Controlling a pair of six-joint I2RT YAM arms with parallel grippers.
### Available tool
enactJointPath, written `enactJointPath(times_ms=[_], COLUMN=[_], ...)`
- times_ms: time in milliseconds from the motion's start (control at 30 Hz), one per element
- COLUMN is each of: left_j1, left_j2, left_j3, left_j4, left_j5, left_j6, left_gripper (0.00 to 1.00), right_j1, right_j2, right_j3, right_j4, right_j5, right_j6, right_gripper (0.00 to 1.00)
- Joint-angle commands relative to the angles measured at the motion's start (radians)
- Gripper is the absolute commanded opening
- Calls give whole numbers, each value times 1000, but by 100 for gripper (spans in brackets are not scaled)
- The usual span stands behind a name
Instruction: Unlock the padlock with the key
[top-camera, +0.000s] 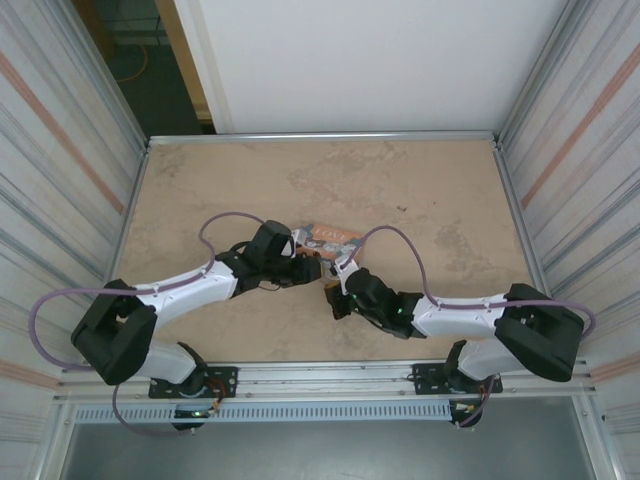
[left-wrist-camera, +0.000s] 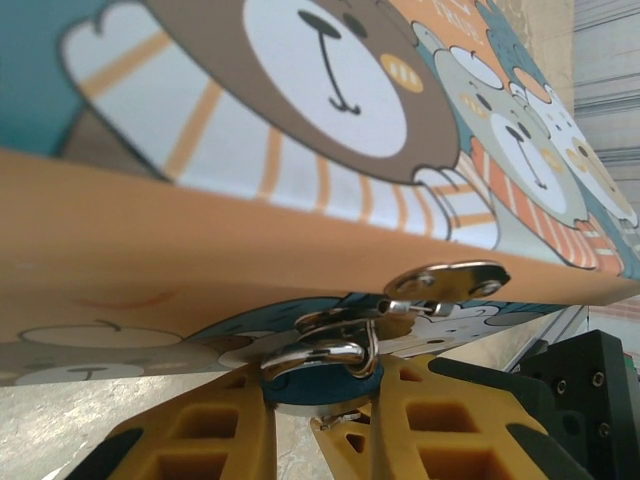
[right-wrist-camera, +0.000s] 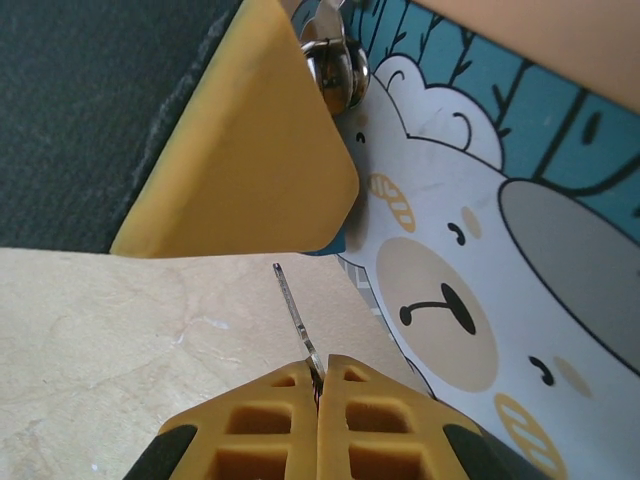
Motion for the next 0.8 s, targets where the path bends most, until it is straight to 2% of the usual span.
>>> enactJointPath(times_ms=[0,767], left_j1=[-6,-6], left_j2=[-5,0], left_j3=[30,32], left_j4=[48,49], left_j5=[30,32], left_j6=[3,4], left_gripper=[8,8], right_j1=[-22,-46], right_j2=[-26,-16], right_j3=[-13,-24], right_j4=[4,-3], right_j5=[1,-24], right_j6=[1,18], right_gripper=[0,0])
